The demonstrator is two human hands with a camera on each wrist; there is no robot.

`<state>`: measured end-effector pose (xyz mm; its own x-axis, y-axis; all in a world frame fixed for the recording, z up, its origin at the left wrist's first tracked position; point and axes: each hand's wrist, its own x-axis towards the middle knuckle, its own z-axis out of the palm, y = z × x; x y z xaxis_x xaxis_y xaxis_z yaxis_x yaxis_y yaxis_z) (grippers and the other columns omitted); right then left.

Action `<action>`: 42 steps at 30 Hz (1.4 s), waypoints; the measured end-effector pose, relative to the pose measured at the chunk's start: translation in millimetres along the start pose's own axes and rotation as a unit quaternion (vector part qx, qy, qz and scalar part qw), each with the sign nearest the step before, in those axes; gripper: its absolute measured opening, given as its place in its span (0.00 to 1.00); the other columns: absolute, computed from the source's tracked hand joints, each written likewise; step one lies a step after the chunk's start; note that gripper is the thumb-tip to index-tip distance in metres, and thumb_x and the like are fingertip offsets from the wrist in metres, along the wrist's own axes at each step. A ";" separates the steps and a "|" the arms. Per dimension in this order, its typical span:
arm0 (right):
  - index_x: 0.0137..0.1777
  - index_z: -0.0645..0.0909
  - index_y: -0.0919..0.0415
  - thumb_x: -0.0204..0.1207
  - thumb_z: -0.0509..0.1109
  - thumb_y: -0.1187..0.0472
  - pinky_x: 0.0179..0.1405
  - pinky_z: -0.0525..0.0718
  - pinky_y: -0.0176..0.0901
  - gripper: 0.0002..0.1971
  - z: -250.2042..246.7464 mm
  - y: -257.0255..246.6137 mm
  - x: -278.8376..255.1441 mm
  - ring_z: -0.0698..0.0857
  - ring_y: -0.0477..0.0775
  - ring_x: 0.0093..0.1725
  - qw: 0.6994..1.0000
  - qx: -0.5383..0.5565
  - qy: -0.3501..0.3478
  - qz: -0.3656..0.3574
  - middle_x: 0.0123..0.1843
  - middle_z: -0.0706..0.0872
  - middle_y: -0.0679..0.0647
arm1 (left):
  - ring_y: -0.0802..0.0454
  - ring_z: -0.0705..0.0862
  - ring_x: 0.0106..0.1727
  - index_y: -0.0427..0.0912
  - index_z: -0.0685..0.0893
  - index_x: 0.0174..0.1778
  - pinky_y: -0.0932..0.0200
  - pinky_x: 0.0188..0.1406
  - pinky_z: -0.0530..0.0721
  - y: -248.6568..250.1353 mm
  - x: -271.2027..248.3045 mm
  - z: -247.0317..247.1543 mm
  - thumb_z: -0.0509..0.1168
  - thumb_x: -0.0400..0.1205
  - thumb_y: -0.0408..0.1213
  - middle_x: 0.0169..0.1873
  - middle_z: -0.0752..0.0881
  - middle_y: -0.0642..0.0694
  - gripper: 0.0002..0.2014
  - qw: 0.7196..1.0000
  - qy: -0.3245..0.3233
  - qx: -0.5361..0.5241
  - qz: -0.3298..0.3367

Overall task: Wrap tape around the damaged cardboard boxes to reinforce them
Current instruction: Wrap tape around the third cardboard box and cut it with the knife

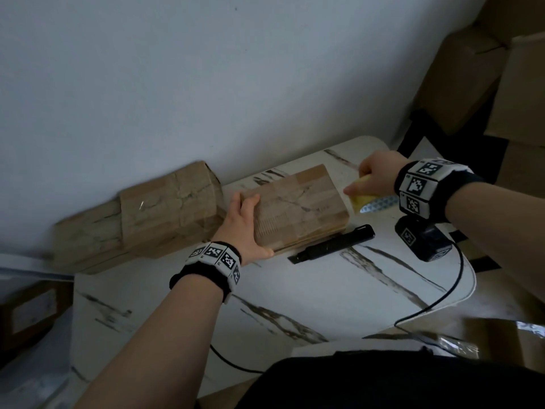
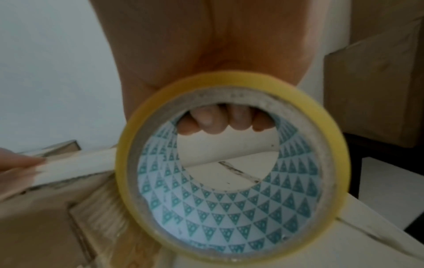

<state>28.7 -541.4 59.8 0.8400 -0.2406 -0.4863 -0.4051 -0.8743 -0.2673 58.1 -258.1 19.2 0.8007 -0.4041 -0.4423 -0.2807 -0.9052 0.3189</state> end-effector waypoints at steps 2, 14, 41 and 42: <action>0.36 0.81 0.58 0.68 0.74 0.40 0.35 0.78 0.40 0.19 2.0 2.3 4.5 0.83 0.54 0.40 1.000 0.004 -0.006 0.000 0.37 0.84 0.54 | 0.41 0.54 0.82 0.52 0.45 0.82 0.55 0.78 0.59 0.9 -0.8 -0.1 0.80 0.64 0.50 0.81 0.36 0.43 0.59 1.000 -0.001 0.002 -0.001; 0.30 0.78 0.56 0.69 0.72 0.38 0.32 0.73 0.41 0.22 13.6 6.5 24.4 0.79 0.54 0.38 0.999 -0.018 -0.033 -0.027 0.32 0.80 0.53 | 0.36 0.26 0.79 0.37 0.23 0.76 0.43 0.79 0.32 41.0 -14.8 18.4 0.56 0.72 0.73 0.75 0.22 0.33 0.60 0.977 0.028 0.209 0.016; 0.34 0.81 0.61 0.71 0.69 0.36 0.26 0.69 0.40 0.25 26.1 12.2 22.6 0.78 0.54 0.36 1.000 0.009 -0.006 -0.023 0.32 0.79 0.55 | 0.44 0.31 0.82 0.35 0.34 0.81 0.40 0.81 0.35 127.2 7.0 38.4 0.54 0.85 0.52 0.81 0.32 0.39 0.42 0.969 -0.049 0.199 0.135; 0.34 0.81 0.61 0.71 0.69 0.37 0.26 0.69 0.39 0.24 26.3 13.1 22.7 0.78 0.54 0.37 1.000 0.012 -0.006 -0.021 0.33 0.80 0.55 | 0.43 0.30 0.82 0.35 0.33 0.81 0.40 0.81 0.36 128.7 7.1 39.5 0.55 0.84 0.52 0.81 0.31 0.38 0.43 0.968 -0.052 0.208 0.131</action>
<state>33.0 -547.2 23.4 0.8521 -0.1982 -0.4844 -0.3778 -0.8734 -0.3072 6.7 -382.6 24.0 0.6214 -0.6189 -0.4804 -0.6736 -0.7352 0.0759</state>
